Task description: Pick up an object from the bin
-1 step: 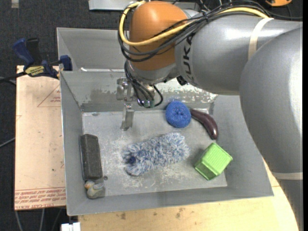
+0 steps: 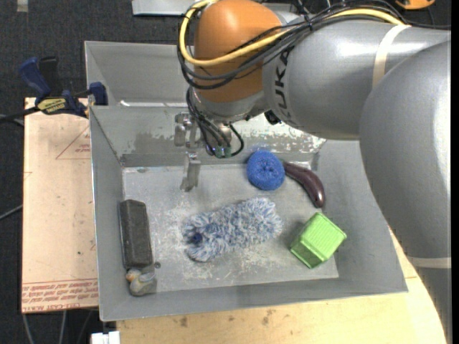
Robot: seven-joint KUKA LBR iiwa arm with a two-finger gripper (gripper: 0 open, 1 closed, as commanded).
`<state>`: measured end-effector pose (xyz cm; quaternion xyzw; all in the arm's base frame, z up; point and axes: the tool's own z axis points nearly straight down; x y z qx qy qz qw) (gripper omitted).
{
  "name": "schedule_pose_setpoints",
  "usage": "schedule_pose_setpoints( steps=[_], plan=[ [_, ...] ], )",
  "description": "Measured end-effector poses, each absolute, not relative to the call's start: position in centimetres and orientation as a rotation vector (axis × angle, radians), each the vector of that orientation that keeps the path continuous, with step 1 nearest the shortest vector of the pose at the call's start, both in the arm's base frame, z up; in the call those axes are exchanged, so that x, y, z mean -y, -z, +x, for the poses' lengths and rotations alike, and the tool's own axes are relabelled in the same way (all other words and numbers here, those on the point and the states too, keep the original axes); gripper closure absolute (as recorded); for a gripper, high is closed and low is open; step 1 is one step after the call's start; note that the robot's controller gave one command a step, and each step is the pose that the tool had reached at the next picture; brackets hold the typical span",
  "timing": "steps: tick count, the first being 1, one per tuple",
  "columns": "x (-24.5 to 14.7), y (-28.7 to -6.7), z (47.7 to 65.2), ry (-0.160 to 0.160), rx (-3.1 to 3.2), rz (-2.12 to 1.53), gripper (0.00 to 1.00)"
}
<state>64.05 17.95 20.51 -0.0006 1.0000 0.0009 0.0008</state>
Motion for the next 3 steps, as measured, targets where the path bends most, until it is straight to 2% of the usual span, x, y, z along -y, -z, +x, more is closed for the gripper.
schedule_pose_setpoints(
  steps=[1, 2, 3],
  plan=[
    [-15.3, -16.6, 62.4, -0.003, -3.131, -0.201, 0.0],
    [-9.7, -15.5, 59.2, -0.001, -3.097, -0.528, 0.0],
    [-9.4, -13.3, 58.9, -0.001, -3.038, -0.795, 0.0]
  ],
)
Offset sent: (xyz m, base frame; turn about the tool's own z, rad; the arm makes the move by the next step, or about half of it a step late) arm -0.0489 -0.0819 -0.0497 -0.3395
